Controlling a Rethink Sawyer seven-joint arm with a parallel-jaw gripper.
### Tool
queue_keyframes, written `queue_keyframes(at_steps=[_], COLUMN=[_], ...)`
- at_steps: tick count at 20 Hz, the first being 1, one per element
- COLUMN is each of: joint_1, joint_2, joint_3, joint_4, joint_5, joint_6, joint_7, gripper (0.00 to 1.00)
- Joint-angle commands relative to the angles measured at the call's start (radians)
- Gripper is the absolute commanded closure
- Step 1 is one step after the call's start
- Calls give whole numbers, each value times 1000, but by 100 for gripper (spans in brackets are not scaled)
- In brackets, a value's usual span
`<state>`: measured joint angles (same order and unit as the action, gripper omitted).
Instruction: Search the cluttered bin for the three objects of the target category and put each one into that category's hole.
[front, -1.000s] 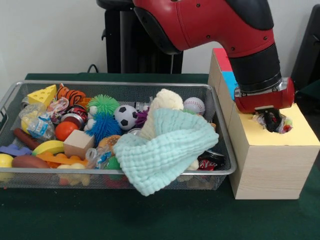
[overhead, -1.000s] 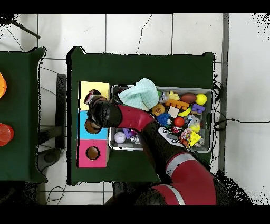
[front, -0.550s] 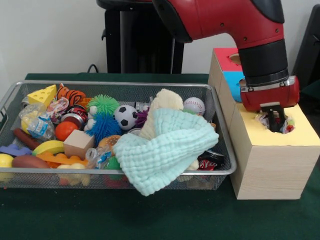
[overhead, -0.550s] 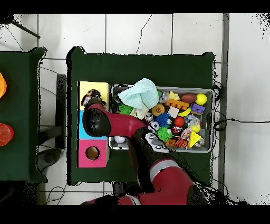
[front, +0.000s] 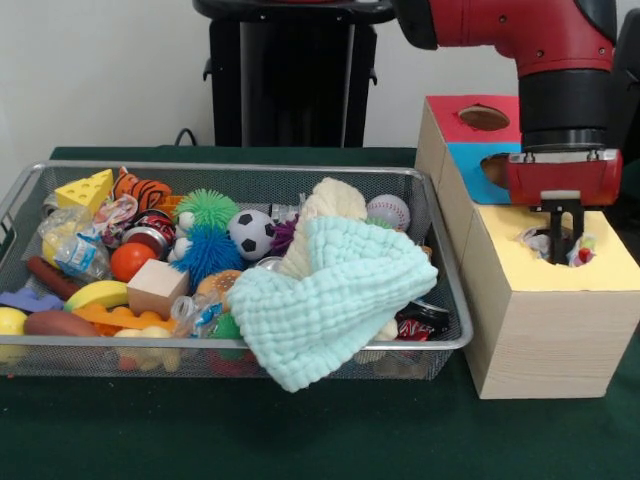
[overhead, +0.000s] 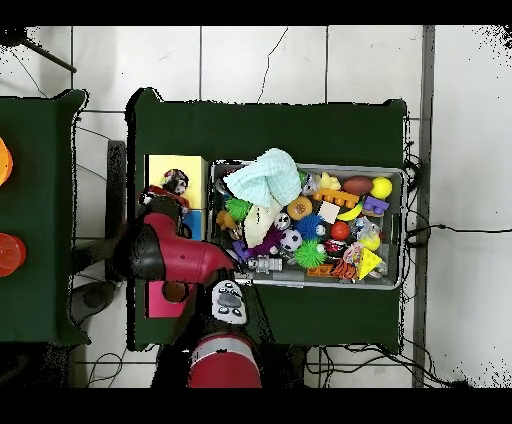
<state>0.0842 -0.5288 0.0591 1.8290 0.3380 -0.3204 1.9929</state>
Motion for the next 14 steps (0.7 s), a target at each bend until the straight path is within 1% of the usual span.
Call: queue_keyframes(at_steps=[1, 2, 3, 8, 9, 12, 14], joint_1=[29, 29, 13, -37, -40, -9, -35], joint_2=[127, 129, 129, 136, 137, 144, 142], joint_3=[-14, -15, -1, 43, 44, 9, 31], joint_4=[167, 167, 169, 181, 180, 179, 188], joint_5=[48, 49, 33, -6, -14, 0, -9], joint_6=[85, 86, 83, 56, 50, 20, 55], joint_7=[228, 219, 217, 237, 233, 233, 227], gripper=[100, 100, 100, 100, 100, 100, 100])
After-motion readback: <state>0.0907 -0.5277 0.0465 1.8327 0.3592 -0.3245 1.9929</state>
